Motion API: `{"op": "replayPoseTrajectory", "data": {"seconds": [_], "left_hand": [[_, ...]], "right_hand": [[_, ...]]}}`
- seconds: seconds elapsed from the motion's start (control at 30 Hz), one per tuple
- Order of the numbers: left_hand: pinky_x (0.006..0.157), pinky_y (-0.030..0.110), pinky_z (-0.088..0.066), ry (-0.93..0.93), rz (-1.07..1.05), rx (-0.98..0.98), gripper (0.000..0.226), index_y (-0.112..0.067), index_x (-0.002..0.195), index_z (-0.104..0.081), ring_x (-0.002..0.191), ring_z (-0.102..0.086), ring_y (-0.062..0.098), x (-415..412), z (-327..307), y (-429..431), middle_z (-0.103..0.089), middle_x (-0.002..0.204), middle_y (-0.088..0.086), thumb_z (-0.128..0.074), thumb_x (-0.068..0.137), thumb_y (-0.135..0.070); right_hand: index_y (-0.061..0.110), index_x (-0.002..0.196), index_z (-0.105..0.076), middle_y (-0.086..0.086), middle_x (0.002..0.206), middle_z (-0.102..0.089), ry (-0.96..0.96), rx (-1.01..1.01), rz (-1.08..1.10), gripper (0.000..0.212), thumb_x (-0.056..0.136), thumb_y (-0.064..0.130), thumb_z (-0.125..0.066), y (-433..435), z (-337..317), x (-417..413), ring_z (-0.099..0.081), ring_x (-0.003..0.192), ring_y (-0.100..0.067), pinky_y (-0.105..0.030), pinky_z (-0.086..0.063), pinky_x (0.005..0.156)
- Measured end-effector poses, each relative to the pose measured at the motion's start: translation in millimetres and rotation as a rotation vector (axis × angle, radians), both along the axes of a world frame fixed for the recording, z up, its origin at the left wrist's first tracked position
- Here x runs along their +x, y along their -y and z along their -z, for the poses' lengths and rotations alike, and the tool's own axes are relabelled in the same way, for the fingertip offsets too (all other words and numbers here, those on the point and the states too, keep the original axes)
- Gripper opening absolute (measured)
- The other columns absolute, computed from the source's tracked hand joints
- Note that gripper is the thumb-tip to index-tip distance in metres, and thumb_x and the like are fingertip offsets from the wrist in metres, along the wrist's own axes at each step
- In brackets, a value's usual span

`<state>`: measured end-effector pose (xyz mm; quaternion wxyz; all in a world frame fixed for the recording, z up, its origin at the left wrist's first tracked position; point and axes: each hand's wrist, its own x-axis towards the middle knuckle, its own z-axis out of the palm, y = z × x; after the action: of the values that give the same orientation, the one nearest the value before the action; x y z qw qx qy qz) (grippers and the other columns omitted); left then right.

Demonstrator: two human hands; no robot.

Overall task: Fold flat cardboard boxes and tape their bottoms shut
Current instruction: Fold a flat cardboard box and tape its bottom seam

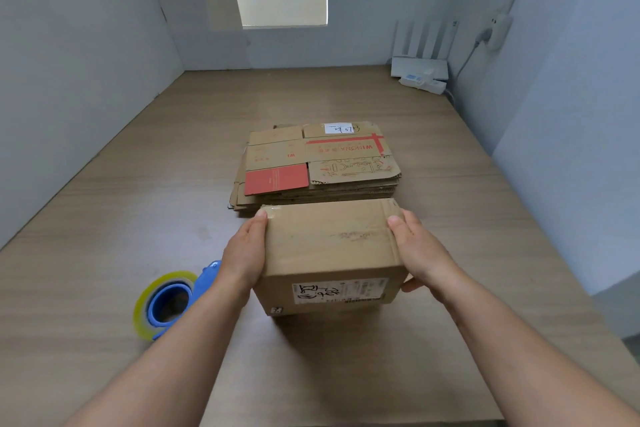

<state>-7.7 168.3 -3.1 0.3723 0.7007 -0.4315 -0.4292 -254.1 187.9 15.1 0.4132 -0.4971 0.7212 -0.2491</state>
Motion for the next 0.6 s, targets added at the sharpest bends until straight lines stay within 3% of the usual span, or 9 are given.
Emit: {"op": "replayPoseTrajectory", "data": {"seconds": [0.07, 0.13, 0.27, 0.37, 0.47, 0.53, 0.6], "left_hand": [[0.099, 0.041, -0.042, -0.049, -0.03, -0.029, 0.046, -0.029, 0.127, -0.056, 0.111, -0.053, 0.021, 1, -3, 15, -0.058, 0.121, 0.0, -0.034, 0.096, -0.055], [0.09, 0.036, -0.041, -0.034, -0.021, -0.053, 0.042, -0.03, 0.126, -0.056, 0.107, -0.051, 0.018, 0, 0, 30, -0.057, 0.119, 0.0, -0.035, 0.096, -0.052], [0.079, 0.03, -0.032, 0.157, 0.036, 0.023, 0.038, -0.029, 0.125, -0.054, 0.091, -0.047, 0.012, -3, 31, 23, -0.056, 0.122, 0.004, -0.029, 0.101, -0.044], [0.083, 0.028, -0.028, 0.186, 0.053, 0.087, 0.042, -0.025, 0.134, -0.05, 0.098, -0.041, 0.012, 3, 40, 24, -0.053, 0.125, 0.001, -0.028, 0.101, -0.041], [0.083, 0.027, -0.028, 0.198, 0.073, 0.104, 0.042, -0.022, 0.135, -0.05, 0.101, -0.04, 0.016, 3, 35, 35, -0.052, 0.134, 0.007, -0.028, 0.102, -0.038], [0.086, 0.028, -0.029, 0.2, 0.09, 0.101, 0.044, -0.022, 0.14, -0.044, 0.109, -0.043, 0.02, 1, 32, 34, -0.049, 0.14, 0.008, -0.025, 0.103, -0.036], [0.095, 0.031, -0.029, 0.135, 0.098, 0.093, 0.048, -0.03, 0.15, -0.026, 0.128, -0.039, 0.022, 2, 34, 26, -0.038, 0.15, 0.001, -0.026, 0.103, -0.041]], "right_hand": [[0.035, 0.131, -0.036, -0.002, 0.114, -0.057, 0.013, 0.009, 0.001, 0.042, 0.096, 0.052, -0.02, 13, -3, 1, -0.06, 0.089, -0.026, -0.045, -0.059, 0.058], [0.035, 0.138, -0.03, -0.004, 0.121, -0.055, -0.009, 0.002, 0.011, 0.049, 0.096, 0.056, -0.017, 20, 2, 5, -0.059, 0.094, -0.027, -0.042, -0.057, 0.062], [0.028, 0.148, -0.022, -0.01, 0.142, -0.045, -0.044, 0.089, 0.017, 0.064, 0.095, 0.062, -0.013, 15, 34, 13, -0.047, 0.122, -0.035, -0.047, -0.044, 0.095], [0.025, 0.144, -0.031, -0.01, 0.138, -0.047, 0.007, 0.133, 0.046, 0.06, 0.096, 0.059, -0.018, 26, 41, 13, -0.047, 0.121, -0.032, -0.045, -0.043, 0.099], [0.023, 0.138, -0.036, -0.009, 0.131, -0.05, 0.065, 0.135, 0.087, 0.052, 0.098, 0.053, -0.021, 37, 40, 15, -0.051, 0.112, -0.031, -0.046, -0.049, 0.089], [0.026, 0.141, -0.032, -0.009, 0.132, -0.05, 0.07, 0.127, 0.085, 0.051, 0.098, 0.051, -0.023, 37, 42, 15, -0.052, 0.111, -0.031, -0.05, -0.05, 0.089], [0.034, 0.148, -0.019, -0.008, 0.14, -0.046, 0.052, 0.094, 0.082, 0.053, 0.098, 0.05, -0.024, 33, 46, 14, -0.05, 0.117, -0.033, -0.053, -0.046, 0.095]]}}
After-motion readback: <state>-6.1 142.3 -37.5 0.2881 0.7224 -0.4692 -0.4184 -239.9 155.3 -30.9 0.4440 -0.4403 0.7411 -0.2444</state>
